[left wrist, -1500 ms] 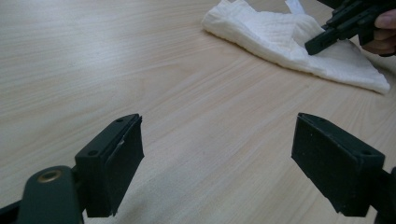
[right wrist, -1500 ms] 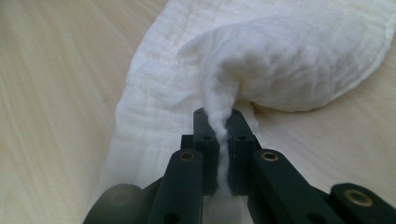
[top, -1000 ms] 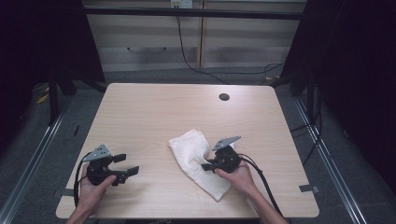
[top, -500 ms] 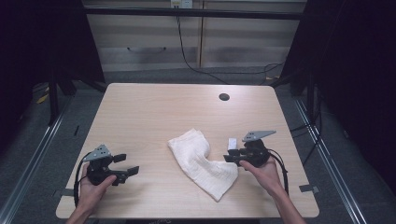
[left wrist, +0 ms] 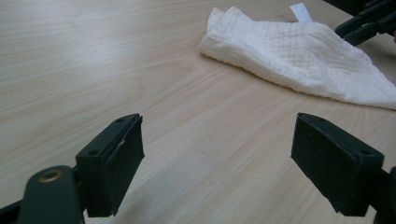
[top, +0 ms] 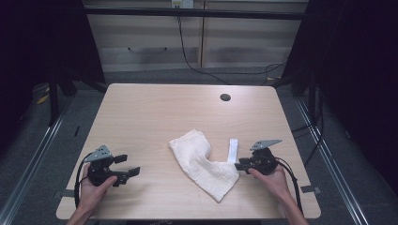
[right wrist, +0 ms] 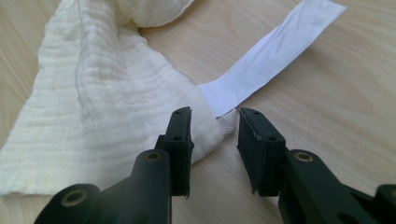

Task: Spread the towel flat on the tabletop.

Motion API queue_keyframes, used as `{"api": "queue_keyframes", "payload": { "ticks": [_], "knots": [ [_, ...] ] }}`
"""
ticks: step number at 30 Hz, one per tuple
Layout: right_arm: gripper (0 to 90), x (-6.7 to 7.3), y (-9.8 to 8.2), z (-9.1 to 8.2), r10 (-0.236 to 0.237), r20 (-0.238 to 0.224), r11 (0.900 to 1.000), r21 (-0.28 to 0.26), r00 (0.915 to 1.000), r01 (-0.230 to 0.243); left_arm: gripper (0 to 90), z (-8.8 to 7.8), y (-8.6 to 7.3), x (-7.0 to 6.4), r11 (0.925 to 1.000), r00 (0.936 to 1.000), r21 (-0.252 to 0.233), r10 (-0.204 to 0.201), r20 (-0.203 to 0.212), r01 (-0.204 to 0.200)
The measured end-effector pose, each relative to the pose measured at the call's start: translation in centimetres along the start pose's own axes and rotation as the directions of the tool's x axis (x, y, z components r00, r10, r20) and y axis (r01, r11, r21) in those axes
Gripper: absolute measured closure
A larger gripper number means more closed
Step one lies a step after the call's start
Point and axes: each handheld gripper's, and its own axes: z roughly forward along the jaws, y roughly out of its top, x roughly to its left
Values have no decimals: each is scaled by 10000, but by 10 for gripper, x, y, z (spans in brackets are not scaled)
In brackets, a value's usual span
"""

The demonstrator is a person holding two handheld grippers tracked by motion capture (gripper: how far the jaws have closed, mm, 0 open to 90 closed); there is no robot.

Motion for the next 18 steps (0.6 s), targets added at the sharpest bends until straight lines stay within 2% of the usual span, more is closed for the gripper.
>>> {"api": "queue_keyframes", "payload": {
  "ticks": [3,7,9,14,18],
  "knots": [
    [677,2,-1,5,-218,114,9994,254,9997,215,166,0,0,0,10000,10000,-39,-47,4,47],
    [841,5,-1,6,-474,154,9987,206,9988,471,166,0,0,0,10000,10000,-34,-22,10,22],
    [871,5,0,4,-414,128,9991,99,9991,412,167,0,0,0,10000,10000,-31,-12,8,12],
    [881,3,7,-4,-211,24,9987,-466,9998,212,167,0,0,0,10000,10000,5,16,-1,-16],
    [883,1,20,-17,-201,-22,9935,-1119,9998,197,167,1,0,-1,10000,10000,11,-16,19,16]
  ]
}}
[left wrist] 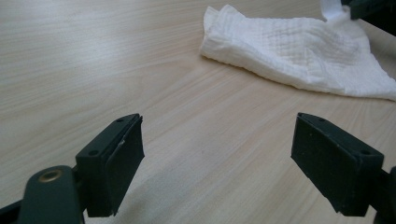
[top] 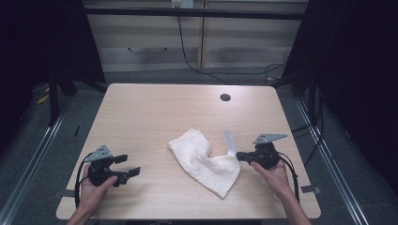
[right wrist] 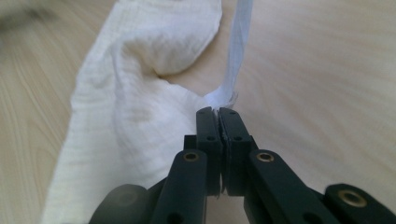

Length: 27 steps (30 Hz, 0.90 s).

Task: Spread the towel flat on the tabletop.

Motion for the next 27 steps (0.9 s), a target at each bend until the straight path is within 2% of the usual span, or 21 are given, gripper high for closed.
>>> {"api": "queue_keyframes", "payload": {
  "ticks": [1,2,6,11,12,13,15,16,18,19,22,25,27],
  "knots": [
    [883,0,0,0,0,0,10000,0,10000,0,167,0,0,0,10000,10000,0,0,0,0],
    [884,1,13,-7,-129,37,9995,-299,9999,130,166,0,0,0,10000,10000,20,22,-2,-22],
    [884,3,37,-19,-377,103,9961,-793,9992,384,167,0,0,0,10000,10000,-22,-1,9,1],
    [885,2,68,-33,-435,124,9886,-1434,9990,448,167,0,0,0,10000,10000,-4,34,5,-34],
    [885,2,68,-33,-435,124,9886,-1434,9990,448,166,0,0,0,10000,10000,-4,34,5,-34],
    [885,0,81,-38,-456,175,9843,-1697,9988,479,167,0,0,0,10000,10000,-26,-9,15,9],
    [885,0,86,-40,-444,148,9826,-1796,9989,463,167,0,0,0,10000,10000,-20,-7,8,7],
    [885,0,99,-43,-541,191,9773,-2039,9984,569,167,0,0,0,10000,10000,-20,-6,9,6],
    [885,0,102,-45,-570,182,9754,-2123,9982,596,168,0,0,0,10000,10000,-20,-11,0,11],
    [885,4,112,-48,-667,43,9679,-2427,9978,658,169,0,0,0,10000,10000,-20,-7,-8,7],
    [885,15,113,-53,-969,-228,9585,-2714,9950,871,172,-1,0,0,10000,10000,-2,46,-23,-46],
    [885,22,99,-51,-1093,-377,9643,-2465,9933,968,193,1,1,0,10000,10000,39,26,-49,-26],
    [885,22,86,-49,-962,-447,9695,-2304,9944,834,214,3,5,1,10000,10000,20,-22,-81,22]
  ]
}}
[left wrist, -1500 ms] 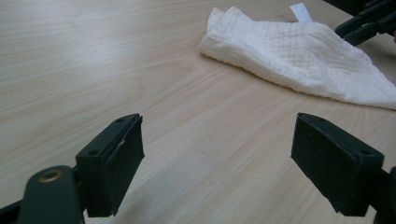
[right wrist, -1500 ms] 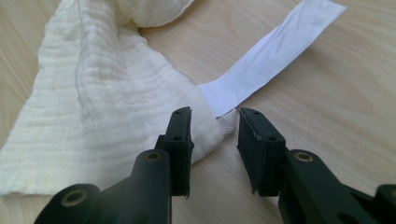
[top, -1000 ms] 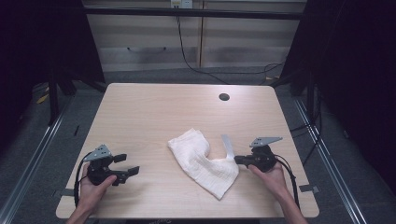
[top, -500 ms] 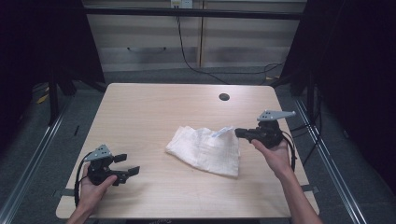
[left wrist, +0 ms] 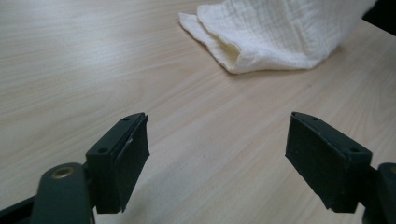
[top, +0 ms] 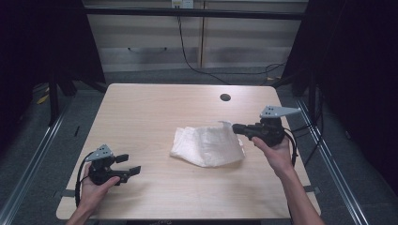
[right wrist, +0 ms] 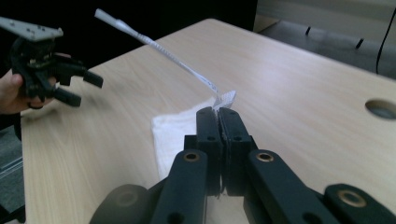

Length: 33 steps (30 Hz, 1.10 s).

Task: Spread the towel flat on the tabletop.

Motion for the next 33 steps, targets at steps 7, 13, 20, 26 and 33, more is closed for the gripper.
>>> {"api": "queue_keyframes", "payload": {
  "ticks": [7,13,20,26,33],
  "knots": [
    [885,-11,-29,-3,569,144,9980,271,9983,-572,264,29,32,-6,9976,9986,469,513,119,-518],
    [885,-17,-36,-2,797,155,9964,285,9967,-801,349,67,59,-11,9965,9942,600,530,934,-588],
    [885,-22,-36,-1,913,185,9956,204,9957,-917,453,109,64,-14,9934,9887,1010,392,1449,-542],
    [885,-24,-37,-1,973,189,9952,122,9951,-975,556,129,62,-10,9904,9901,1324,205,1387,-390],
    [885,-25,-38,-1,969,184,9952,146,9951,-972,812,134,58,-16,9826,9847,1745,333,1710,-635]
  ]
}}
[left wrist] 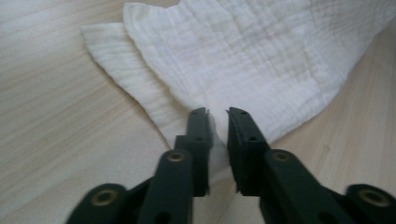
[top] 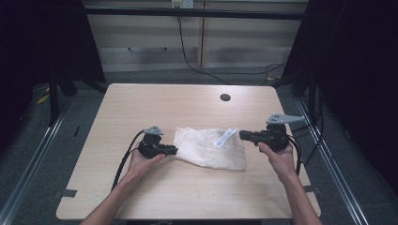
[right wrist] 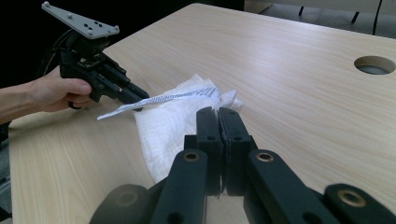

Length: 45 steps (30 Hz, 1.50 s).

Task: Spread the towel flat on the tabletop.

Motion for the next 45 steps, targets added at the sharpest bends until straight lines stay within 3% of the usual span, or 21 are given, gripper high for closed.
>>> {"api": "queue_keyframes", "payload": {
  "ticks": [3,14,15,20,24,27,29,32,35,37,41,45],
  "knots": [
    [885,1,0,0,11,8,10000,12,10000,-11,885,-4,-2,-2,10000,9999,43,85,83,-85],
    [886,4,-10,-1,47,-69,9999,150,10000,-46,888,-39,-21,-21,9994,9992,-47,350,185,-349],
    [885,4,-12,-2,68,-56,9999,155,10000,-68,888,-49,-29,-27,9992,9989,-27,401,243,-400],
    [886,6,-18,-2,77,-96,9996,260,9999,-74,886,-67,-48,-35,9994,9987,35,347,361,-349],
    [885,9,-22,2,72,-193,9992,393,9998,-65,880,-72,-60,-40,9992,9986,234,303,424,-313],
    [885,9,-25,7,79,-258,9989,464,9996,-67,821,-73,-68,-39,9988,9994,464,107,340,-123],
    [885,9,-25,10,99,-292,9987,498,9995,-84,744,-74,-67,-36,9995,9997,301,-41,254,34],
    [885,9,-26,12,109,-324,9987,501,9994,-93,663,-78,-59,-33,10000,9998,-55,36,186,-35],
    [885,9,-25,16,100,-373,9985,538,9993,-80,640,-76,-30,-21,9979,9988,-563,303,-381,-325],
    [885,9,-25,16,96,-410,9986,530,9991,-74,638,-68,-14,-7,9976,9988,-673,148,-456,-178],
    [885,9,-25,16,88,-428,9987,505,9990,-66,639,-48,1,11,9992,9989,-390,46,-458,-64],
    [885,7,-26,15,130,-421,9990,438,9990,-111,645,-30,3,20,9999,9980,77,86,-630,-81]
  ]
}}
